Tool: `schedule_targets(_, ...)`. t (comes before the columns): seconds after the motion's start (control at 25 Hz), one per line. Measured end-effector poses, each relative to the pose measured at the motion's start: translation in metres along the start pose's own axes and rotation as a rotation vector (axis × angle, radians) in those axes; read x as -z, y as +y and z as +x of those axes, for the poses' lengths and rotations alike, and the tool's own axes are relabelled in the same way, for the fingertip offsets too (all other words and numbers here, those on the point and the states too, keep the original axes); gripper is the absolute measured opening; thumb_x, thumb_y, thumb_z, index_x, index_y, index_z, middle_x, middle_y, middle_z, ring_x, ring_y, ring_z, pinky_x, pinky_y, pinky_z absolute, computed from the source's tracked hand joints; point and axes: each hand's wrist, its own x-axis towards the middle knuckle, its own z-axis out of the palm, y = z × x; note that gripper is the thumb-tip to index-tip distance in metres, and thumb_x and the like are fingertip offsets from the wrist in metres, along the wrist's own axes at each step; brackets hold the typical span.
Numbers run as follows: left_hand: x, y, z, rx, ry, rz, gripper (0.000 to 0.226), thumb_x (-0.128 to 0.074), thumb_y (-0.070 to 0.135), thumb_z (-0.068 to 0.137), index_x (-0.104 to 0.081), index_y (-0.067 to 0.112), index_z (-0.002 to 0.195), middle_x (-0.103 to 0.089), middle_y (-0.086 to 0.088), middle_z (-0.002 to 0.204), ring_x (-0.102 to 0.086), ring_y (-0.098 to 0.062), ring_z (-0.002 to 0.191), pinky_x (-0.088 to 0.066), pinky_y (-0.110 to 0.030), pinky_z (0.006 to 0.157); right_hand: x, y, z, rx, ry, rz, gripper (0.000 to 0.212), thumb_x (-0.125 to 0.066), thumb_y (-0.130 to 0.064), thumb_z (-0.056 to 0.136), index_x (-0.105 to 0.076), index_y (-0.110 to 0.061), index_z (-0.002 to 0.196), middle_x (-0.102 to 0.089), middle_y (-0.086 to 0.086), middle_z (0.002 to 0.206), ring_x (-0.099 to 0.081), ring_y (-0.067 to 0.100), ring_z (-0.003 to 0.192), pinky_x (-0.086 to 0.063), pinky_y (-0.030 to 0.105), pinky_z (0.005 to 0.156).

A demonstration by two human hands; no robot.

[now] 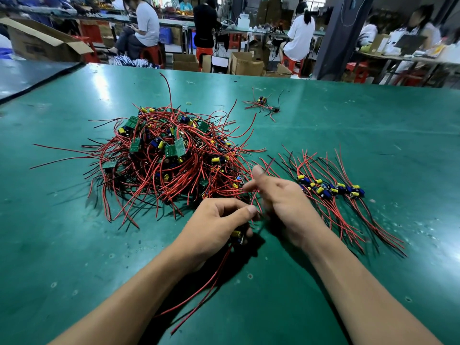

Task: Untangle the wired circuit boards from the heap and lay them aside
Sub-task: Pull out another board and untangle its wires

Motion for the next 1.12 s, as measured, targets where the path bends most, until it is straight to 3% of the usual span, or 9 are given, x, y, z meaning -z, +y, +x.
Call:
schedule_targets(0.08, 0.000, 0.000, 0.000, 0.014, 0.031, -0.077, 0.023, -0.062, 0.011, 0.093, -0.071, 0.006, 0.073, -0.064, -0.006, 0.058, -0.055, -0.013, 0.047, -0.047, -0.020, 0.047, -0.002, 0.000, -0.006, -0.046, -0.216, -0.007, 0.039, -0.076, -0.047, 0.084, -0.076, -0.008, 0.089, -0.064, 0.013, 0.061, -0.058, 0.018, 0.041, -0.049, 0.023, 0.042)
schedule_targets(0.2, 0.000, 0.000, 0.001, 0.011, 0.018, -0.072, 0.021, -0.063, 0.011, 0.092, -0.073, 0.005, 0.075, -0.063, -0.007, 0.058, -0.055, -0.014, 0.048, -0.047, -0.020, 0.048, -0.001, -0.002, -0.006, 0.006, -0.171, -0.120, 0.036, -0.072, -0.044, 0.089, -0.077, -0.008, 0.087, -0.071, 0.015, 0.067, -0.065, 0.022, 0.048, -0.054, 0.027, 0.047)
schedule_targets(0.36, 0.001, 0.000, 0.001, -0.005, -0.052, 0.009, 0.020, -0.065, 0.014, 0.091, -0.073, 0.001, 0.080, -0.064, -0.009, 0.059, -0.056, -0.015, 0.052, -0.047, -0.020, 0.052, 0.004, 0.000, 0.001, 0.134, 0.139, -0.177, 0.036, -0.067, -0.041, 0.094, -0.076, -0.009, 0.081, -0.053, -0.015, 0.043, -0.048, -0.001, 0.038, -0.037, 0.010, 0.041)
schedule_targets(0.44, 0.001, -0.001, 0.001, -0.019, -0.083, 0.082, 0.019, -0.066, 0.016, 0.091, -0.074, 0.003, 0.080, -0.065, -0.006, 0.059, -0.055, -0.012, 0.052, -0.045, -0.018, 0.053, 0.007, -0.001, 0.005, 0.126, 0.257, -0.125, 0.036, -0.066, -0.041, 0.094, -0.075, -0.010, 0.077, -0.043, -0.016, 0.039, -0.040, 0.000, 0.033, -0.029, 0.006, 0.038)
schedule_targets(0.6, 0.002, 0.000, 0.001, -0.023, -0.124, 0.165, 0.019, -0.066, 0.020, 0.091, -0.075, 0.008, 0.080, -0.067, -0.002, 0.059, -0.053, -0.007, 0.051, -0.043, -0.015, 0.054, 0.004, -0.004, 0.010, -0.030, 0.357, 0.134, 0.054, -0.060, -0.050, 0.096, -0.069, -0.019, 0.053, -0.022, -0.008, 0.047, -0.017, 0.005, 0.037, -0.017, 0.017, 0.034)
schedule_targets(0.76, 0.003, -0.001, 0.001, -0.009, -0.144, 0.183, 0.020, -0.066, 0.022, 0.092, -0.075, 0.009, 0.081, -0.067, -0.002, 0.060, -0.054, -0.008, 0.054, -0.043, -0.015, 0.055, 0.003, -0.007, 0.012, -0.158, 0.411, 0.240, 0.070, -0.058, -0.057, 0.094, -0.054, -0.021, 0.035, -0.030, -0.006, 0.046, -0.026, 0.006, 0.036, -0.023, 0.017, 0.034)
schedule_targets(0.92, -0.001, -0.002, 0.002, 0.010, -0.082, 0.129, 0.026, -0.061, 0.027, 0.095, -0.074, 0.007, 0.088, -0.069, -0.005, 0.064, -0.056, -0.014, 0.054, -0.046, -0.022, 0.053, 0.007, -0.007, 0.009, -0.071, 0.417, 0.130, 0.063, -0.058, -0.070, 0.086, -0.062, -0.020, 0.048, -0.024, -0.007, 0.048, -0.019, 0.007, 0.037, -0.016, 0.018, 0.037)
schedule_targets(1.0, -0.002, 0.001, 0.004, 0.086, -0.029, -0.021, 0.041, -0.051, 0.040, 0.097, -0.072, 0.005, 0.099, -0.073, -0.009, 0.072, -0.061, -0.017, 0.053, -0.050, -0.022, 0.049, 0.010, -0.010, 0.007, -0.064, 0.397, 0.090, 0.072, -0.049, -0.084, 0.076, -0.070, -0.016, 0.068, -0.020, -0.007, 0.053, -0.015, 0.008, 0.041, -0.012, 0.018, 0.039)
schedule_targets(1.12, 0.000, 0.003, 0.007, 0.161, -0.004, -0.123, 0.065, -0.038, 0.062, 0.090, -0.068, 0.008, 0.110, -0.076, -0.015, 0.089, -0.069, -0.021, 0.065, -0.052, -0.024, 0.050, 0.012, -0.015, 0.004, -0.096, 0.333, 0.053, 0.076, -0.041, -0.084, 0.084, -0.065, -0.012, 0.081, -0.028, -0.007, 0.055, -0.021, 0.008, 0.039, -0.017, 0.018, 0.039)
